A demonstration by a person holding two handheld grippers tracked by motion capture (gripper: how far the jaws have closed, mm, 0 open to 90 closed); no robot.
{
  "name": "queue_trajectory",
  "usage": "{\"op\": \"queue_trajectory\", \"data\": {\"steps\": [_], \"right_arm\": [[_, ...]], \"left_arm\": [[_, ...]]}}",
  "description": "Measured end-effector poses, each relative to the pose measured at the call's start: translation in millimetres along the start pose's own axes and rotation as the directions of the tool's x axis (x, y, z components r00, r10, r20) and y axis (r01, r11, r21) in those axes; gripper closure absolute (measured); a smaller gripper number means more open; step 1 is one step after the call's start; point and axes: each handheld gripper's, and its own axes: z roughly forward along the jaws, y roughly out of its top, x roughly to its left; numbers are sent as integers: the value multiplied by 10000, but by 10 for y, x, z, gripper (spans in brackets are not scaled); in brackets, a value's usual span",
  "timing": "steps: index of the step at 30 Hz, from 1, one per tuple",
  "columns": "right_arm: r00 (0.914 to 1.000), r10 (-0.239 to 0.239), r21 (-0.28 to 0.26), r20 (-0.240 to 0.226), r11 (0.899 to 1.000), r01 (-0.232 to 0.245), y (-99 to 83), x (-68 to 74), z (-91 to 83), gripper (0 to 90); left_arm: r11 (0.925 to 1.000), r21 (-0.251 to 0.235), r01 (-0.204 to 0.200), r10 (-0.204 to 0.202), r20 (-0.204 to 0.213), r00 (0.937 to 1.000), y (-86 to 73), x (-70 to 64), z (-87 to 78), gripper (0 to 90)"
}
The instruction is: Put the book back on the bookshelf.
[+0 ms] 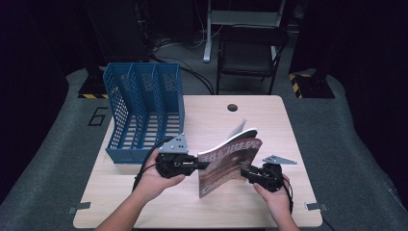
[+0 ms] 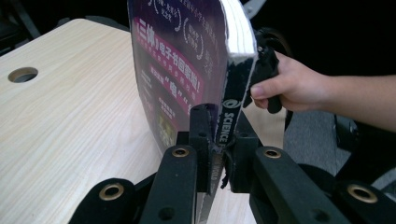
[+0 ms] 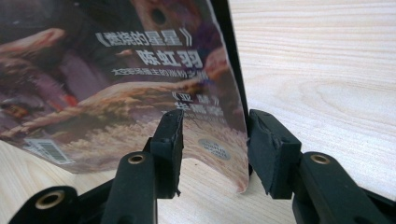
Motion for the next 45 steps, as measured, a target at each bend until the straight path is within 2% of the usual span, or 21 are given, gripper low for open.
{"op": "queue_trajectory", "data": {"steps": [4, 8, 10, 15, 16, 19, 23, 30, 33, 34, 35, 40, 45], "right_arm": [[10000, -30, -104, -23, 9999, 30, -1, -7, 13, 606], [9999, 144, -108, -57, 9998, -145, 2, -12, 16, 662], [9998, 218, -91, -15, 9997, -218, 1, -9, 30, 679], [9999, 78, -27, -147, 10000, -79, 3, 43, 69, 697], [9998, -71, -71, -201, 10000, 69, 2, 59, 88, 696], [9992, -137, 17, -373, 9999, 137, -2, 132, 117, 683], [9973, -487, 10, -543, 9988, 488, -1, 181, 140, 665], [9985, -279, 98, -469, 9995, 284, 3, 183, 139, 557], [9959, -634, -223, -638, 9978, 621, 12, 184, 141, 509], [9948, -688, -232, -749, 9975, 672, 14, 195, 137, 504], [9947, -780, -197, -672, 9968, 769, 12, 202, 135, 505], [9953, -696, -204, -673, 9974, 684, 14, 192, 127, 519], [9951, -682, -215, -710, 9975, 668, 13, 191, 124, 518]], "left_arm": [[9998, 70, -197, 198, -192, 9996, 3, -8, -14, 835], [9995, 198, -243, 247, -204, 9995, -4, 10, -36, 835], [9993, 210, -317, 324, -350, 9989, -8, 20, -47, 836], [9984, 384, -422, 445, -619, 9971, -16, 65, -127, 837], [9981, 426, -456, 482, -638, 9968, -18, 75, -146, 837], [9975, 559, -440, 474, -604, 9970, -30, 104, -202, 837], [9960, 824, -346, 392, -549, 9977, -58, 123, -265, 836], [9966, 804, -190, 235, -552, 9982, -90, 96, -285, 831], [9968, 796, -63, 100, -454, 9989, -84, 91, -284, 819], [9971, 760, -21, 54, -432, 9991, -75, 89, -284, 810], [9976, 691, 61, -33, -407, 9992, -59, 89, -289, 795], [9994, 288, 184, -166, -617, 9980, 67, 90, -313, 726], [9980, 574, 266, -224, -730, 9971, 184, 97, -261, 676]]}}
